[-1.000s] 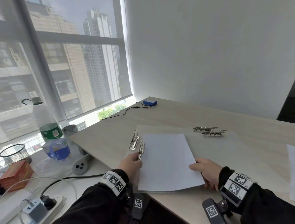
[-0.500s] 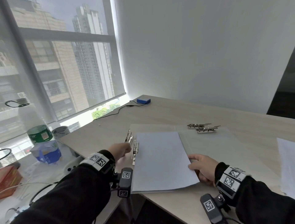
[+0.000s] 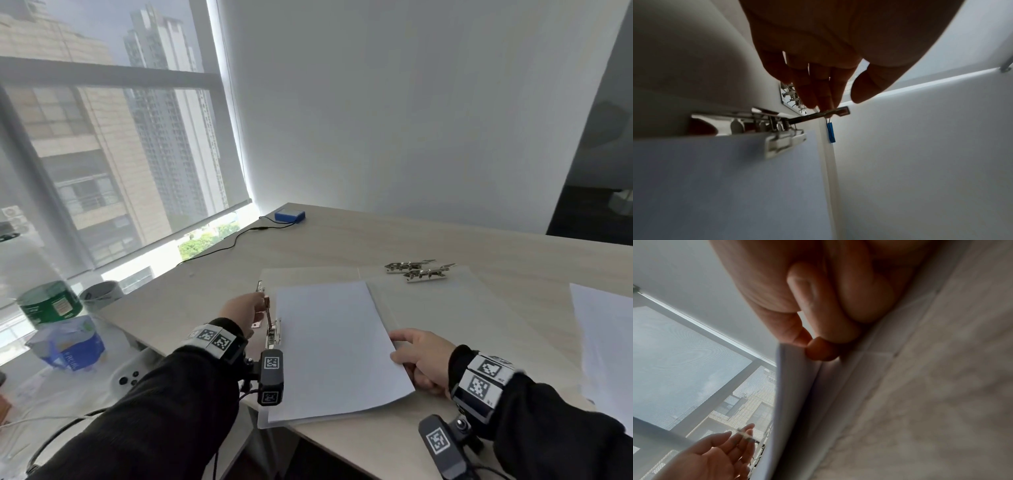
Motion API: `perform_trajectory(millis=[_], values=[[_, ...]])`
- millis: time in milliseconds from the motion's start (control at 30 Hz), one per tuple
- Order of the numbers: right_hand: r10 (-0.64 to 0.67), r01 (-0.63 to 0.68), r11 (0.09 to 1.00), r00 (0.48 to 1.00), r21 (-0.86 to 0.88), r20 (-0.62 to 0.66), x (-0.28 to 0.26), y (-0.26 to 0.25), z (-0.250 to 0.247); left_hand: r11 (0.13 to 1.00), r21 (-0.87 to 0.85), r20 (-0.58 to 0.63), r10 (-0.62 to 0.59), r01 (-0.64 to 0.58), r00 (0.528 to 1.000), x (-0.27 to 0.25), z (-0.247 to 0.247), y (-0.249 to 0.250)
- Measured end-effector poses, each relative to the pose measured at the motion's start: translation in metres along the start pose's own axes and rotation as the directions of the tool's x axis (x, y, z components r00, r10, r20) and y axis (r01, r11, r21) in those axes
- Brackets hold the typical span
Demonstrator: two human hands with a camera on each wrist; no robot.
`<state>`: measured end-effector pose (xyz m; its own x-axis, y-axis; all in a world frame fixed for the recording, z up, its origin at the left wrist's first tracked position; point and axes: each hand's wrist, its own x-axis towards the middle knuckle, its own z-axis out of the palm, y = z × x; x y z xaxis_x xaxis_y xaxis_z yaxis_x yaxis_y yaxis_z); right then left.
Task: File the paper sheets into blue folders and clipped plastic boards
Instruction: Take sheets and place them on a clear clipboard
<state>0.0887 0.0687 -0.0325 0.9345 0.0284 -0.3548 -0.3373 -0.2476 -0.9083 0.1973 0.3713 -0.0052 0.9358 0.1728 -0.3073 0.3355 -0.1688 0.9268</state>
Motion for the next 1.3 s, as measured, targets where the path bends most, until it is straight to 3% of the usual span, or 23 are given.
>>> perform_trajectory(millis=[100,233,400,667,833,1200,1300], values=[[0.006,-0.006,1.000,1.000,0.021,0.003,-0.002,-0.001,0.000,0.999,-0.032,0.041,0.012,-0.011,0.999,-0.011,-0.007,-0.005],[0.004,-0.004,0.999,1.000,0.039,0.017,-0.005,-0.003,0.001,0.991,0.089,0.040,0.098,-0.101,0.994,-0.022,-0.012,-0.027],[0.009,-0.010,0.999,1.000,0.041,0.027,-0.009,-0.006,0.002,0.980,0.158,0.002,0.124,-0.123,0.992,-0.028,-0.016,-0.038],[0.014,-0.016,0.999,0.999,0.043,0.031,-0.008,-0.004,0.001,0.900,0.373,-0.053,0.262,-0.224,0.964,-0.042,-0.015,-0.052],[0.002,-0.003,0.999,1.000,0.039,0.028,-0.004,-0.001,0.001,0.923,0.318,-0.057,0.247,-0.217,0.967,-0.040,-0.017,-0.057],[-0.004,0.003,1.000,0.999,0.020,0.046,0.000,0.000,0.000,0.851,0.504,0.046,0.143,-0.146,0.989,-0.028,-0.015,-0.048],[-0.004,0.003,1.000,0.999,0.020,0.050,0.000,0.001,0.000,0.795,0.591,0.063,0.123,-0.136,0.990,-0.024,-0.013,-0.041]])
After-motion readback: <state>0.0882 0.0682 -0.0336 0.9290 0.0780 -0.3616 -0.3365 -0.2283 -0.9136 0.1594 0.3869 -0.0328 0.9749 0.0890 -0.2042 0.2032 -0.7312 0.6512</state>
